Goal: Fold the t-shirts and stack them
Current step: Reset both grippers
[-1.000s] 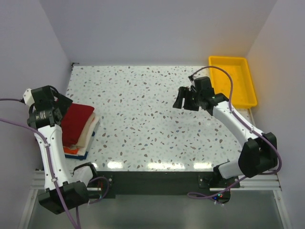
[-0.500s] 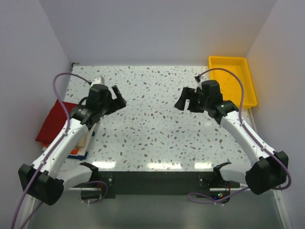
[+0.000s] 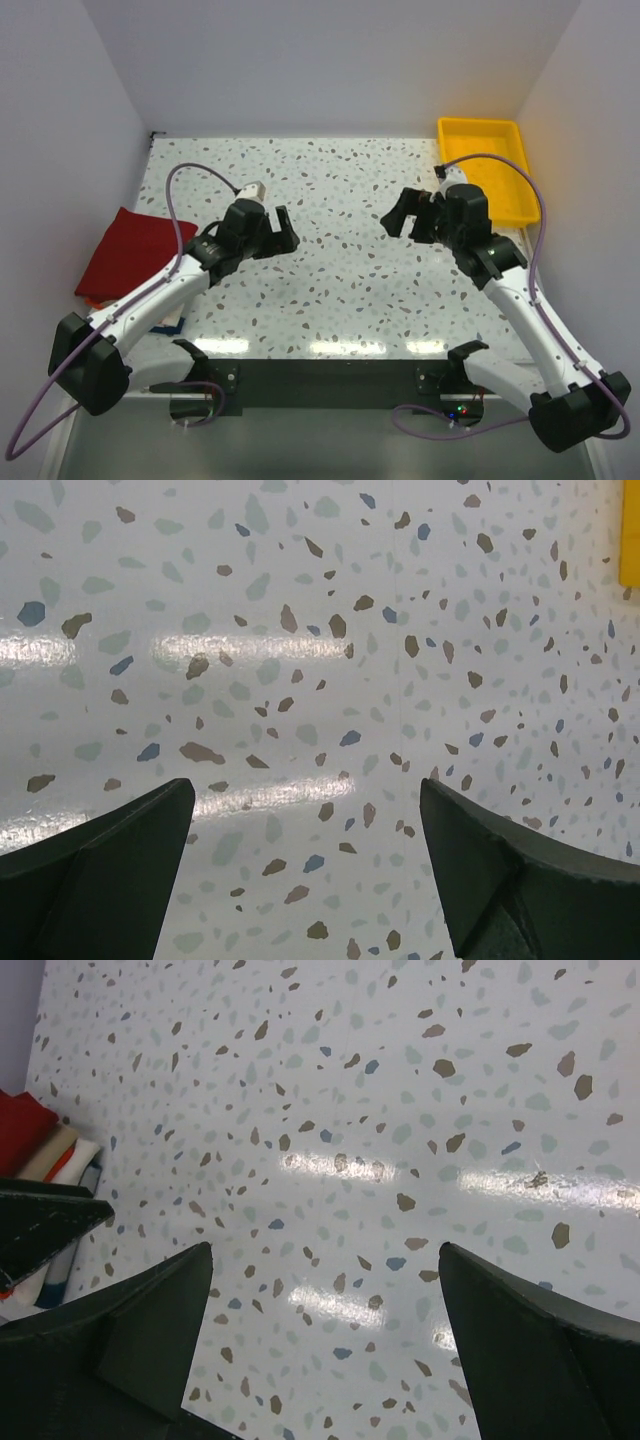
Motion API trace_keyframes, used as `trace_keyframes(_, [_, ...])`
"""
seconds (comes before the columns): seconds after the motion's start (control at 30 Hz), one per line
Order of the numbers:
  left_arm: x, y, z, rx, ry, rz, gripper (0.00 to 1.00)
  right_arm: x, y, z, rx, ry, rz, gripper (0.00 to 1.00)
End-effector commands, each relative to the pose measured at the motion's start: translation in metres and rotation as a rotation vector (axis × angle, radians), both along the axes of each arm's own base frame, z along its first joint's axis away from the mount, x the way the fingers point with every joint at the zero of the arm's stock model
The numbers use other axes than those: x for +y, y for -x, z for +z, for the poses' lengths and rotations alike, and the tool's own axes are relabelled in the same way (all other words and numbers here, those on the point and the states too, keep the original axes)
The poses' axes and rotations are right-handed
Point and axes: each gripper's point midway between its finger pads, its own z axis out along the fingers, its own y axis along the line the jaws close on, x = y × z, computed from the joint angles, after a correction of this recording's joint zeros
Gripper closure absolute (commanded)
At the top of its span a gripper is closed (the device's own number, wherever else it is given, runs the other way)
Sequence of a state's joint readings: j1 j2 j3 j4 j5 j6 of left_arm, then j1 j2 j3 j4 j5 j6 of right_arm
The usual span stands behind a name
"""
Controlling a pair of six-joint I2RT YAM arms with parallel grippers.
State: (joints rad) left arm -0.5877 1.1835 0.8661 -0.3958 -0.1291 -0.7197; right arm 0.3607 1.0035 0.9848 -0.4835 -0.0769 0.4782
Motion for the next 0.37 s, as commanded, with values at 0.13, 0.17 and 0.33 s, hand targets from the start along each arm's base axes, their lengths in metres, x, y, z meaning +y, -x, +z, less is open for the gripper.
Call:
trace_keyframes(0.13, [-0.0164,-0.0186,0.0301,-0.116,0.041,-0.055,0.00,-0.0111,-0.0084,-0.0055,-0.013,0.044,-0.059,0.01])
trace_keyframes(0.17, [-0.0170,-0.0191,0.0307,-0.116,0.041,-0.057,0.00,-0.0109,-0.0089,-0.0058,-0.011,0.045,-0.059,0.01])
trace_keyframes(0.33, [-0.0190,-0.0223,0.0362,-0.124,0.030,-0.071,0.00,-0.0161,-0.0156,0.0027,-0.057,0.041,-0.101,0.01])
